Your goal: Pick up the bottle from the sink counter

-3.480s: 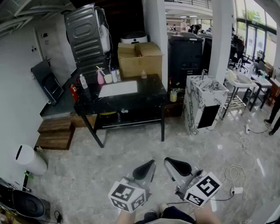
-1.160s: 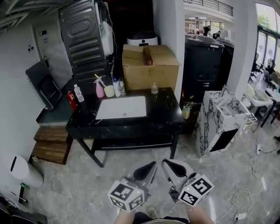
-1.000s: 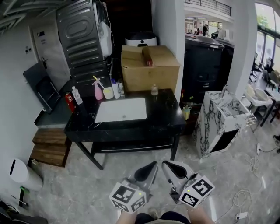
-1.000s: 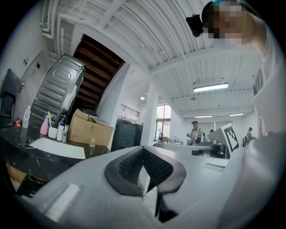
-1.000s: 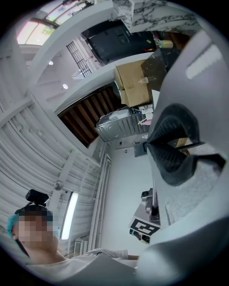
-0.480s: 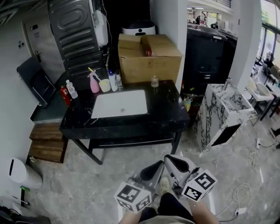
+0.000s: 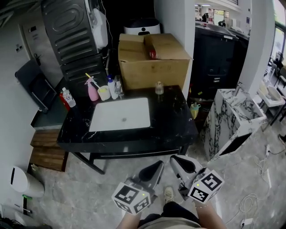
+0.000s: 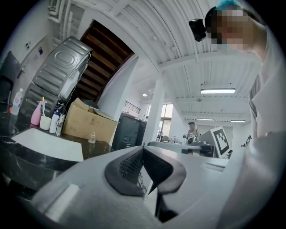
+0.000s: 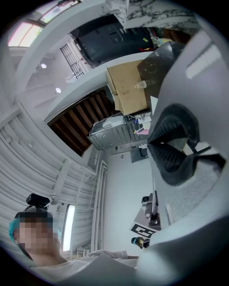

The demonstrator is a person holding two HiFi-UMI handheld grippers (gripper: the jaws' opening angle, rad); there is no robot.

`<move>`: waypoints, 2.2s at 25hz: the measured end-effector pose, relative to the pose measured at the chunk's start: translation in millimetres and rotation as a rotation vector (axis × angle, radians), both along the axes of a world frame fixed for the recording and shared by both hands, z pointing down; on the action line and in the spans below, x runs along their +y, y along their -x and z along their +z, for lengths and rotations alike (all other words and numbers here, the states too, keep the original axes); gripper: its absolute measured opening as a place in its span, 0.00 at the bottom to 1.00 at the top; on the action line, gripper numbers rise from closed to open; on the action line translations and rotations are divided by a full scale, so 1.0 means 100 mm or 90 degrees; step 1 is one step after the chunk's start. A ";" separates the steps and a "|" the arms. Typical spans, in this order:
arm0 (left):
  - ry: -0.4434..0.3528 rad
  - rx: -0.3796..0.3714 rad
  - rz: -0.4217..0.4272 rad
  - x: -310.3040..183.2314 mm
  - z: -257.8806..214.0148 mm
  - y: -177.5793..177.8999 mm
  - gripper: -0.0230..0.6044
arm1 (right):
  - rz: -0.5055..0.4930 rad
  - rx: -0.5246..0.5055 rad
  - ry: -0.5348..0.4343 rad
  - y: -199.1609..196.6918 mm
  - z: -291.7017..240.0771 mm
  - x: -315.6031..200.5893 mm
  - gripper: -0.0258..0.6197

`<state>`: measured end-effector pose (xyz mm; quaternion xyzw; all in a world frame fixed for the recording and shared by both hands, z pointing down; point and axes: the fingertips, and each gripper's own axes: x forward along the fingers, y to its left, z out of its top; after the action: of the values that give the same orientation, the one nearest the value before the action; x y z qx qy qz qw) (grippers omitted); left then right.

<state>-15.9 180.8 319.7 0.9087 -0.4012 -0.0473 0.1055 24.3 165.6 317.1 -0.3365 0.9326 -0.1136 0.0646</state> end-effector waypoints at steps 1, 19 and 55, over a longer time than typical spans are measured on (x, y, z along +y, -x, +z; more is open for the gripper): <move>-0.003 -0.002 0.000 -0.13 -0.01 -0.02 0.05 | -0.005 -0.002 0.000 0.00 -0.02 -0.13 0.04; -0.020 0.007 -0.049 -2.02 -0.13 -0.33 0.05 | -0.044 -0.008 -0.025 -0.39 -0.16 -1.87 0.04; 0.017 0.019 -0.044 -4.00 0.05 -0.13 0.05 | 0.033 0.027 0.035 -0.39 0.19 -3.79 0.04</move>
<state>-3.3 -219.4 324.7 0.8921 -0.4311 -0.0591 0.1215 63.4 -213.1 335.8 -0.3643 0.9213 -0.1307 0.0386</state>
